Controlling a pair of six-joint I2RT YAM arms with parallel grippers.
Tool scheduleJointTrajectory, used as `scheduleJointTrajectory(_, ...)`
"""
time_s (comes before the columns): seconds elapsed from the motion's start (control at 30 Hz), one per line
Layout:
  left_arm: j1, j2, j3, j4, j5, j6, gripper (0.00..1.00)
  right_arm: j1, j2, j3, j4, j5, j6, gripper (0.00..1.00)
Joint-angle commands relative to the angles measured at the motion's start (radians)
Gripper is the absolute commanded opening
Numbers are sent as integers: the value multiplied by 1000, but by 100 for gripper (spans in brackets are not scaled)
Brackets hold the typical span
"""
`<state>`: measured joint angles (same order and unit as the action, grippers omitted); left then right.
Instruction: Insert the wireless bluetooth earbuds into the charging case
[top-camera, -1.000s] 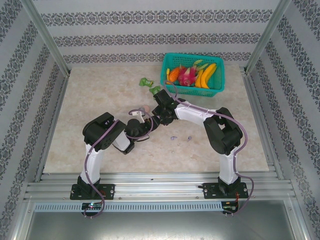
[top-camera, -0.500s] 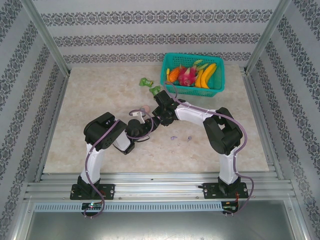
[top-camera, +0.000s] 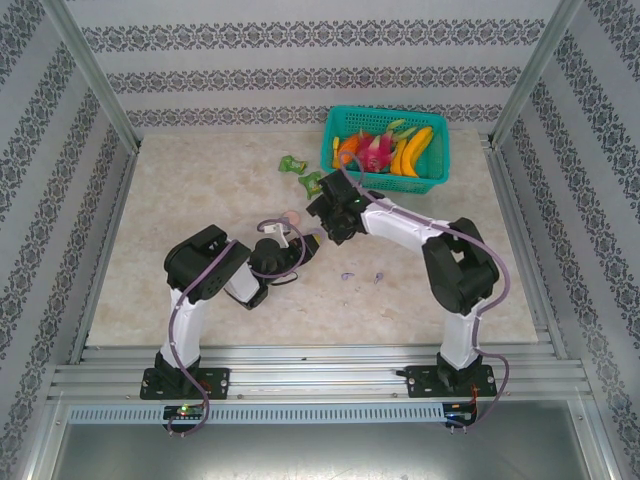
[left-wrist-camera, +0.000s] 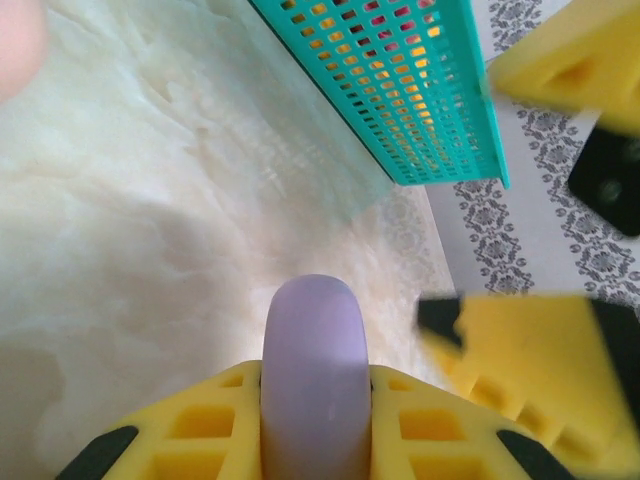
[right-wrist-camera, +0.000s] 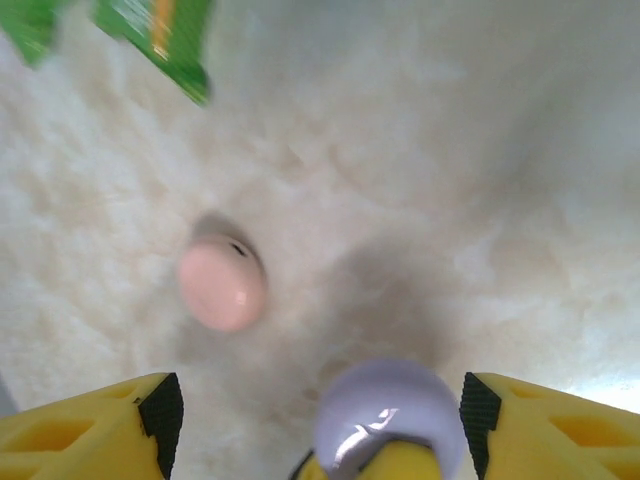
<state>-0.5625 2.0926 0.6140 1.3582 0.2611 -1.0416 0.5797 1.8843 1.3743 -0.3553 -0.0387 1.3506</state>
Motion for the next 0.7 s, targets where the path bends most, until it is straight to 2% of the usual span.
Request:
scheduleJointTrajectory(0.0, 30, -92, -16, -33, 98, 15, 18, -61, -114, -68, 46, 9, -127, 76)
scheduleJointTrajectory(0.2, 113, -242, -5, -176, 330, 74, 18, -166, -284, -325, 301, -118, -402, 77)
scheduleJointTrajectory(0.37, 154, -354, 46, -325, 485, 129, 18, -187, -385, -458, 467, -291, -598, 77)
scheduleJointTrajectory(0.53, 158, -413, 113, -457, 566, 176, 17, -181, -410, -534, 608, -416, -605, 77)
scheduleJointTrajectory(0.67, 158, -447, 142, -533, 573, 206, 17, -157, -410, -558, 681, -465, -597, 76)
